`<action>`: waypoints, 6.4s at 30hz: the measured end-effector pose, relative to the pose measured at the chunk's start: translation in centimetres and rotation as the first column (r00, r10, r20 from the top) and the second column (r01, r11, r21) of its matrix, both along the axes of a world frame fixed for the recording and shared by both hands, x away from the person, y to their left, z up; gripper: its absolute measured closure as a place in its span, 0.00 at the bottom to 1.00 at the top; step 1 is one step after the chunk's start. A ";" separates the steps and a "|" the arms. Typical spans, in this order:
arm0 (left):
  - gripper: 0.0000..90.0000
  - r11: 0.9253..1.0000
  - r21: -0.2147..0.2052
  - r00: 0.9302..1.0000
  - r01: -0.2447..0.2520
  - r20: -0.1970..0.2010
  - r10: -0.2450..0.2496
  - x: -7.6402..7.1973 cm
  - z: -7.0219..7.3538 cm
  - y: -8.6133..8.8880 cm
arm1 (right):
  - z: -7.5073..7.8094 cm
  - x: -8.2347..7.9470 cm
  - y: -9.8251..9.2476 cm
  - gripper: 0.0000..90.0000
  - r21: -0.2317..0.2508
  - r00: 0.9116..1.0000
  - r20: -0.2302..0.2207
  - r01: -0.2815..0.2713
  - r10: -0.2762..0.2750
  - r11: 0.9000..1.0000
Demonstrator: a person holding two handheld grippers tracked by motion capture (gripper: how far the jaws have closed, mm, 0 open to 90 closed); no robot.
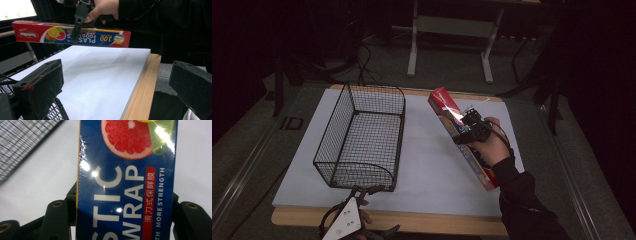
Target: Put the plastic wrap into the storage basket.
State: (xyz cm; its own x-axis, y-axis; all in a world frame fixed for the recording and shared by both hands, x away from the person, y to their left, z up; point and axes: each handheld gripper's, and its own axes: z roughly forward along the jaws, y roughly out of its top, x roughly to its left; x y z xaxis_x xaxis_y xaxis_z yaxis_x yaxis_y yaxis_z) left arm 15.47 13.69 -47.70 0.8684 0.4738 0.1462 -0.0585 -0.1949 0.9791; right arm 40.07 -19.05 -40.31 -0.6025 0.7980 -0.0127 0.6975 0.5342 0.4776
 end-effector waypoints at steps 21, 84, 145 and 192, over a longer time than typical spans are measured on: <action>0.00 1.000 -0.003 1.000 0.008 0.005 -0.007 0.2 0.0 -0.1 | 4.3 0.0 6.8 0.44 0.043 0.989 0.140 -0.052 0.046 0.998; 0.00 1.000 0.015 1.000 -0.027 0.008 0.027 -1.5 -0.1 0.9 | 4.5 1.0 28.4 0.44 0.269 0.977 0.210 -0.104 0.047 0.957; 0.00 0.999 0.036 1.000 -0.013 0.001 0.013 -1.3 -0.3 0.5 | -4.2 1.1 26.3 0.20 0.332 0.990 0.140 -0.067 0.021 0.941; 0.00 0.999 0.051 1.000 -0.013 -0.016 0.014 -1.0 -0.5 0.0 | -0.4 -3.0 13.8 0.17 0.445 0.954 0.269 -0.248 0.135 0.861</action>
State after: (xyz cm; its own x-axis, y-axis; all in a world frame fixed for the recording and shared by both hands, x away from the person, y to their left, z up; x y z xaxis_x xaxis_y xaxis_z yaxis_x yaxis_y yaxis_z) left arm 14.48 13.70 -48.25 0.8647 0.4775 0.1559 -0.0395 -0.2447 0.9688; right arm 37.03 -5.23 -40.72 -0.7700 0.6116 0.1818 0.4509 0.3199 0.8333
